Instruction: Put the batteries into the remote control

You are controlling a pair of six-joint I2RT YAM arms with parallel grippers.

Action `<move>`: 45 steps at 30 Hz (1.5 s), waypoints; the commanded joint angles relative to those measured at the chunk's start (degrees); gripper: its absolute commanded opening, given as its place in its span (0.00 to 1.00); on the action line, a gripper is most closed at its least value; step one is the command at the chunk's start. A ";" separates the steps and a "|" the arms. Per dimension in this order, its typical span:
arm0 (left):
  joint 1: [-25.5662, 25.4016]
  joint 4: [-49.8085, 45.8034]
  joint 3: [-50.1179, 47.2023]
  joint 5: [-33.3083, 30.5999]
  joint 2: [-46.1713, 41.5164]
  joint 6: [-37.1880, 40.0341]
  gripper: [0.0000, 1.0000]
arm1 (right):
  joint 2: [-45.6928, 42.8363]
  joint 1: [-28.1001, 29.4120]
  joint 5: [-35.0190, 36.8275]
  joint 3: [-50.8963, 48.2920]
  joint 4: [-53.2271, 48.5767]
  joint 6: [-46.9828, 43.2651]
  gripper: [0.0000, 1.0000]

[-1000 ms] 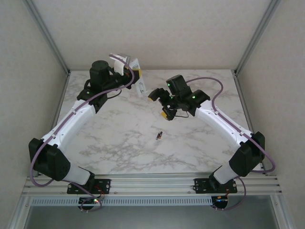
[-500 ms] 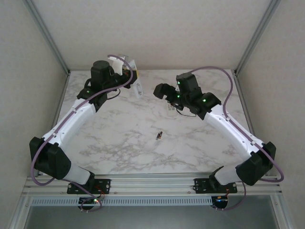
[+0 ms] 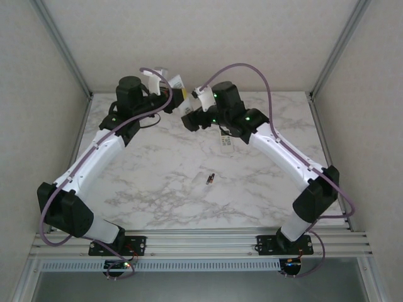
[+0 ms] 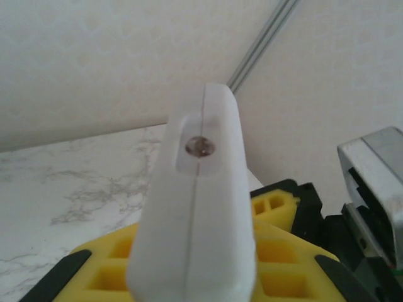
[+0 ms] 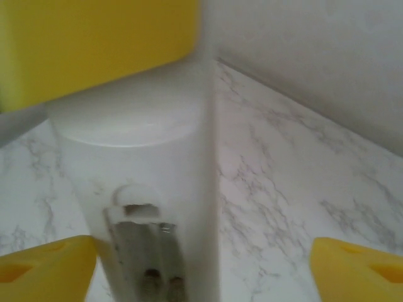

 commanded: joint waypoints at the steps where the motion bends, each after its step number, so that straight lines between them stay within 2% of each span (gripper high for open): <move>1: 0.06 3.45 2.94 4.14 -1.11 -3.94 0.00 | 2.82 0.34 -1.14 3.99 0.31 -2.41 0.66; 2: 0.12 3.50 2.88 4.52 -1.18 -4.18 0.00 | 3.00 0.40 -1.61 4.20 1.02 -1.37 0.55; 4: 0.11 3.61 2.92 4.83 -1.04 -4.73 0.00 | 2.91 0.84 -2.58 4.21 1.99 -0.46 0.45; 6: 0.20 3.09 3.27 4.75 -0.74 -5.03 0.00 | 2.73 1.28 -3.43 4.44 2.07 0.22 0.45; 7: 0.25 3.18 3.28 4.66 -0.65 -5.37 0.00 | 2.81 1.51 -4.49 4.71 1.54 0.45 0.52; 9: 0.36 3.70 3.35 5.07 -0.30 -5.72 0.00 | 3.00 2.31 -4.91 5.41 -0.27 0.22 0.76; 10: 0.36 3.85 3.61 5.41 -0.14 -5.90 0.00 | 3.09 3.24 -4.53 5.40 -1.06 -0.03 0.81; 11: 0.33 4.07 3.85 5.89 0.18 -6.00 0.00 | 3.03 3.36 -3.79 5.28 -1.76 -0.36 0.82; 12: 0.39 4.11 4.13 6.37 0.38 -6.01 0.00 | 3.08 3.34 -3.16 5.20 -2.21 -0.51 0.79; 15: 0.34 3.44 4.88 7.27 1.22 -5.48 0.00 | 2.91 3.41 -0.69 5.16 -2.19 -0.31 0.50; 17: 0.38 2.68 5.15 6.65 1.43 -4.86 0.00 | 2.61 3.46 0.16 5.59 -2.09 1.05 0.39; 19: 0.42 1.70 5.53 5.57 1.54 -3.90 0.01 | 2.22 3.40 1.47 5.46 -1.66 3.84 0.34; 20: 0.46 1.58 5.58 4.96 1.33 -3.52 0.17 | 1.96 3.42 2.36 5.13 -1.45 6.29 0.31; 21: 0.46 1.58 5.50 3.85 1.04 -3.39 0.39 | 1.79 3.45 3.05 4.57 -1.22 8.89 0.29; 22: 0.55 1.67 5.20 1.64 0.38 -3.38 0.66 | 1.77 3.39 3.84 3.67 -1.26 12.54 0.27; 23: 0.72 1.81 4.70 -1.76 -0.64 -3.33 0.83 | 2.05 3.42 4.69 2.61 -1.67 16.46 0.27; 25: 0.99 2.26 2.70 -9.61 -3.42 -2.62 0.99 | 3.80 3.42 6.31 1.43 -5.37 24.01 0.27; 28: 1.91 2.96 -2.14 -21.39 -8.21 -2.55 0.99 | 9.33 3.42 8.15 3.13 -15.28 31.10 0.26; 31: 3.24 1.39 -6.00 -26.73 -11.04 -2.93 1.00 | 15.62 3.57 9.86 5.29 -22.92 34.18 0.26; 35: 4.10 -1.23 -9.36 -27.14 -12.09 -4.18 1.00 | 22.75 3.80 11.58 7.87 -26.41 35.37 0.28; 39: 4.19 -1.27 -12.08 -23.82 -12.04 -5.88 0.99 | 29.47 4.09 13.84 11.45 -29.20 37.44 0.29; 45: 4.20 -1.02 -13.49 -22.09 -12.11 -5.83 1.00 | 33.98 4.08 12.73 11.24 -27.94 43.16 0.38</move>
